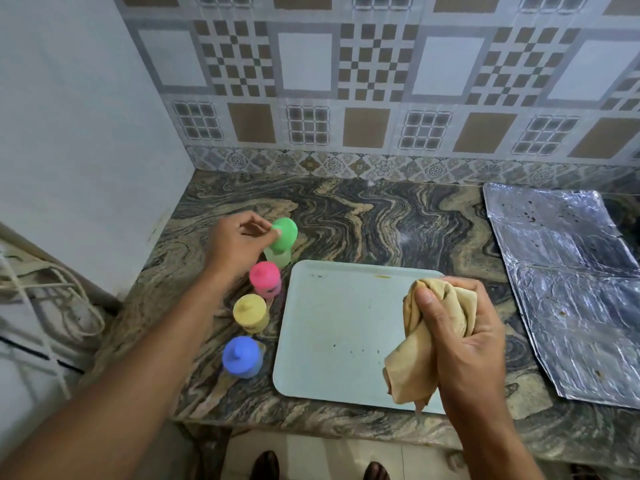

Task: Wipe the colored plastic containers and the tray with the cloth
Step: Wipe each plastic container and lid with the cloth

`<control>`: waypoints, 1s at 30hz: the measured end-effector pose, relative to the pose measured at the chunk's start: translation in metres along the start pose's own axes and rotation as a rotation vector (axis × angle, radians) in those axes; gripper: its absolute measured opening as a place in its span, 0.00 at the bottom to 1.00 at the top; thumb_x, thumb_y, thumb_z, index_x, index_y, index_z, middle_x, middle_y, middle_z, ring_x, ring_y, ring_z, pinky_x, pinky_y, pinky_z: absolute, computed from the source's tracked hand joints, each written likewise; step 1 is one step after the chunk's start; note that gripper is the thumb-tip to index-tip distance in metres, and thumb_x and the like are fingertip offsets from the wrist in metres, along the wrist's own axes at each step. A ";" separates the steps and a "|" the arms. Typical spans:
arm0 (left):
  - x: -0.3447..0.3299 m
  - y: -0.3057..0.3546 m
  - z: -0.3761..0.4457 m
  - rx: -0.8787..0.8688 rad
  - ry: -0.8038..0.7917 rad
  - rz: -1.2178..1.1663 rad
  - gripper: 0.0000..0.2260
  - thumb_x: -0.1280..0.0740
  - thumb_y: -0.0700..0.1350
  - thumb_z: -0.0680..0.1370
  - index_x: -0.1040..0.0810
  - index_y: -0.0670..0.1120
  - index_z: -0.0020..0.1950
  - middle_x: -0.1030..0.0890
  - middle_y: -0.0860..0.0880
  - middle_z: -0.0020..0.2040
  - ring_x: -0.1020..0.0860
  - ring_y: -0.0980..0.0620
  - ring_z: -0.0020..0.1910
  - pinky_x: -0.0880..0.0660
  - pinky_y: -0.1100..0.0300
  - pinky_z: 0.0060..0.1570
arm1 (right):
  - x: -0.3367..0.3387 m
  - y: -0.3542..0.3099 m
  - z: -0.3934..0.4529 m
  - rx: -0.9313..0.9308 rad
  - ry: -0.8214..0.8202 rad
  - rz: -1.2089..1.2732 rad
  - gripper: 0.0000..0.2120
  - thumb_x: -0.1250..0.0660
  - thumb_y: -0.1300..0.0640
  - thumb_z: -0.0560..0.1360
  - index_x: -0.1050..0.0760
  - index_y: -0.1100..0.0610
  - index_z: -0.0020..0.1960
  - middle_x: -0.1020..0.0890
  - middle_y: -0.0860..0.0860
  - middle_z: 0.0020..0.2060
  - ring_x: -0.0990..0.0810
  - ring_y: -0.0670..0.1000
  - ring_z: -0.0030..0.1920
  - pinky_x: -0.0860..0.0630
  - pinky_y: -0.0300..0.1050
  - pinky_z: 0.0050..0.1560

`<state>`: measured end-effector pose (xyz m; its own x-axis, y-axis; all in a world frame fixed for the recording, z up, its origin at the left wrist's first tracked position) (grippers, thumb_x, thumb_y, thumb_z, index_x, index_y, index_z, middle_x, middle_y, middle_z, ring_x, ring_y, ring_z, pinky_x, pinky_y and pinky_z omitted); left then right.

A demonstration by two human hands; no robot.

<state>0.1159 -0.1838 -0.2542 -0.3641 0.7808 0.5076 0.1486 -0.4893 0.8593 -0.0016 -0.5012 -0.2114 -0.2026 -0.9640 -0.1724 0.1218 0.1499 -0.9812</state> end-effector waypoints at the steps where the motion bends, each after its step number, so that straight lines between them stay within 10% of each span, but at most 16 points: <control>1: -0.001 -0.012 0.016 0.015 0.008 0.076 0.07 0.18 0.45 0.71 0.15 0.48 0.41 0.13 0.50 0.38 0.15 0.52 0.40 0.17 0.53 0.48 | -0.001 0.001 0.000 -0.003 -0.007 -0.012 0.08 0.25 0.52 0.73 0.22 0.53 0.48 0.18 0.45 0.35 0.22 0.42 0.34 0.23 0.35 0.34; 10: -0.028 -0.050 0.078 0.105 -0.125 0.402 0.07 0.18 0.47 0.70 0.14 0.48 0.44 0.15 0.50 0.40 0.23 0.56 0.33 0.34 0.64 0.30 | 0.004 0.019 -0.007 -0.041 -0.018 -0.092 0.12 0.25 0.54 0.72 0.21 0.60 0.51 0.15 0.54 0.40 0.19 0.48 0.38 0.20 0.37 0.39; 30: -0.045 -0.068 0.083 0.045 -0.195 0.486 0.10 0.16 0.48 0.67 0.16 0.50 0.39 0.14 0.51 0.43 0.16 0.49 0.42 0.18 0.52 0.44 | 0.010 0.030 -0.001 -0.084 -0.007 -0.102 0.14 0.26 0.56 0.72 0.22 0.62 0.53 0.15 0.53 0.39 0.18 0.46 0.37 0.20 0.35 0.38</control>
<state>0.1982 -0.1534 -0.3303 -0.0658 0.5278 0.8468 0.2991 -0.7992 0.5213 -0.0010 -0.5062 -0.2424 -0.2030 -0.9766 -0.0715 0.0190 0.0691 -0.9974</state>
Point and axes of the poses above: each hand's wrist, its own z-axis towards the middle knuckle, its own x-axis out of the back of the hand, y = z × x, the point moved 2 cm from there along z, towards the middle knuckle
